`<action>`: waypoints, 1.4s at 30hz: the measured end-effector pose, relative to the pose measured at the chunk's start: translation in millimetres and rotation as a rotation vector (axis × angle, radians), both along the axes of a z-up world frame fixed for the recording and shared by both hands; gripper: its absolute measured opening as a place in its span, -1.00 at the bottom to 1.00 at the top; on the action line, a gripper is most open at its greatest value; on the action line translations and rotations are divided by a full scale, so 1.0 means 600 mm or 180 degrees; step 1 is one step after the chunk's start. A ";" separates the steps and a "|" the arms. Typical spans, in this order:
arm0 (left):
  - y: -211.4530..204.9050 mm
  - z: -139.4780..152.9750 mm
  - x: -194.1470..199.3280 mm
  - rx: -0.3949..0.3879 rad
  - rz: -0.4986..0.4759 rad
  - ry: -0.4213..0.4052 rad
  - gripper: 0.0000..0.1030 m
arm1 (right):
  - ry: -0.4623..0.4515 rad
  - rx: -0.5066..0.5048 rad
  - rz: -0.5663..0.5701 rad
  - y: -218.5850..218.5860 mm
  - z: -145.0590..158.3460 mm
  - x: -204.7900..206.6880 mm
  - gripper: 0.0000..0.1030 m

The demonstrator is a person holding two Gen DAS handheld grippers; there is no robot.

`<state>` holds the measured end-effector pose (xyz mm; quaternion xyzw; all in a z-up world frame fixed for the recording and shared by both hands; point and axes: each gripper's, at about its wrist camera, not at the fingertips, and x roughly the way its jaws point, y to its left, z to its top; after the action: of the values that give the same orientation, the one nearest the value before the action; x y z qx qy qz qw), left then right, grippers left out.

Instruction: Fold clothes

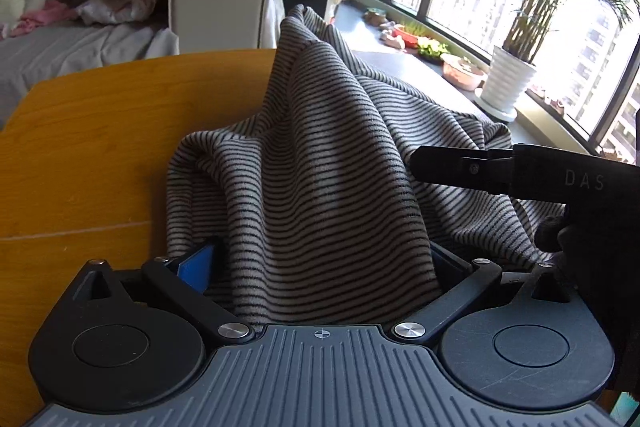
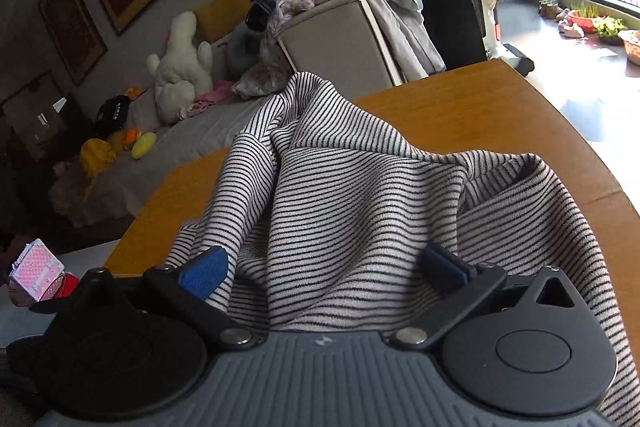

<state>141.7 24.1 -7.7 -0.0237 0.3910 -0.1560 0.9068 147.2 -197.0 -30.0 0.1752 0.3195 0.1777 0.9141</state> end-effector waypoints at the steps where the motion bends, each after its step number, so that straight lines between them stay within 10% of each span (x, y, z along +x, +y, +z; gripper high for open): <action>1: 0.008 0.003 -0.016 -0.0007 0.0003 0.0062 1.00 | 0.0002 0.0016 0.0011 0.006 0.000 -0.022 1.00; 10: 0.040 0.013 -0.086 0.0145 -0.0097 0.0292 1.00 | 0.0036 -0.0245 0.0160 0.049 0.015 -0.092 1.00; 17: -0.011 0.043 -0.116 0.0667 -0.0247 -0.0378 0.97 | -0.0254 0.0059 -0.0212 0.010 0.019 -0.123 0.94; 19: -0.018 0.030 -0.098 0.0861 -0.0258 -0.0278 0.74 | -0.0435 -0.0232 -0.0231 0.014 0.038 -0.138 0.75; 23: 0.001 0.034 -0.086 0.0917 -0.0211 -0.0311 -0.52 | -0.0743 -0.0779 -0.0094 0.028 0.080 -0.173 0.39; 26: 0.034 0.067 -0.077 0.0897 -0.0011 -0.0594 -0.76 | -0.0756 -0.0886 0.0256 0.053 0.098 -0.190 0.42; 33: 0.156 0.103 0.044 0.1268 0.1039 -0.1165 -0.82 | -0.0872 -0.1479 0.0476 0.139 0.099 -0.140 0.52; 36: 0.201 0.108 0.084 0.0708 0.0972 -0.0863 -0.72 | -0.0697 -0.1742 0.0520 0.170 0.089 -0.085 0.37; 39: 0.212 0.106 0.077 0.0023 0.0560 -0.0576 0.11 | -0.0273 -0.1872 0.0625 0.172 0.067 -0.035 -0.09; 41: 0.210 0.097 0.066 -0.0282 0.0331 -0.0419 0.41 | -0.0309 -0.2169 0.0810 0.172 0.061 -0.031 -0.93; 42: 0.206 0.089 0.062 -0.0326 0.0267 -0.0366 0.42 | -0.0493 -0.2435 0.0862 0.173 0.070 -0.034 -0.91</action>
<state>179.2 147.6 45.6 -0.0774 0.3284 -0.1388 0.9311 126.6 -93.1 12.0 -0.2347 0.3129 0.1775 0.9030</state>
